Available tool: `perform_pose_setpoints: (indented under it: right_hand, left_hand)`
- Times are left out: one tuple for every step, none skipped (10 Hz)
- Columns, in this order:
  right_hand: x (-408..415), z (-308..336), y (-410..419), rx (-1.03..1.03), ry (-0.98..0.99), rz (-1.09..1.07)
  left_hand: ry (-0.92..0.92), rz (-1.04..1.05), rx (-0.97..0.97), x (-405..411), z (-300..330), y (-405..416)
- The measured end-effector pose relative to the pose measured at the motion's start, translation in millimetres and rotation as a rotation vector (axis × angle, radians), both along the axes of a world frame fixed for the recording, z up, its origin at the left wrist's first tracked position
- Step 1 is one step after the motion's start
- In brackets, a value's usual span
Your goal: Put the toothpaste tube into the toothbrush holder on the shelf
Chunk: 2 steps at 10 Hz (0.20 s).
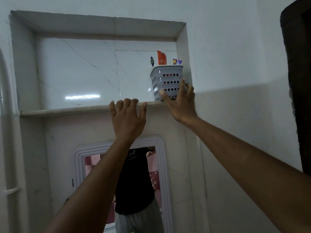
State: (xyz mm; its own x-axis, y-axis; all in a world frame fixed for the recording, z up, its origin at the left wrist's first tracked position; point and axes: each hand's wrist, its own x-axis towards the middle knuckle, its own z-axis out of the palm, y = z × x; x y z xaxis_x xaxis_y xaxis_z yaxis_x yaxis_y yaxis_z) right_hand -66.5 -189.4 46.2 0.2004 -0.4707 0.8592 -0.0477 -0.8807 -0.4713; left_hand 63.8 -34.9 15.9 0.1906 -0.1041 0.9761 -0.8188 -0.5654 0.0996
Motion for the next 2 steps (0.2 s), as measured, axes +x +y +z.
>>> perform_pose_setpoints:
  right_hand:
    - [-11.7, -13.6, 6.4, -0.022, -0.021, -0.003]
    - [-31.1, -23.9, 21.9, -0.078, -0.091, -0.050]
  left_hand:
    - [0.011, -0.028, 0.037, -0.1, 0.7, 6.4]
    - [0.048, -0.053, 0.067, -8.1, 0.4, 19.4]
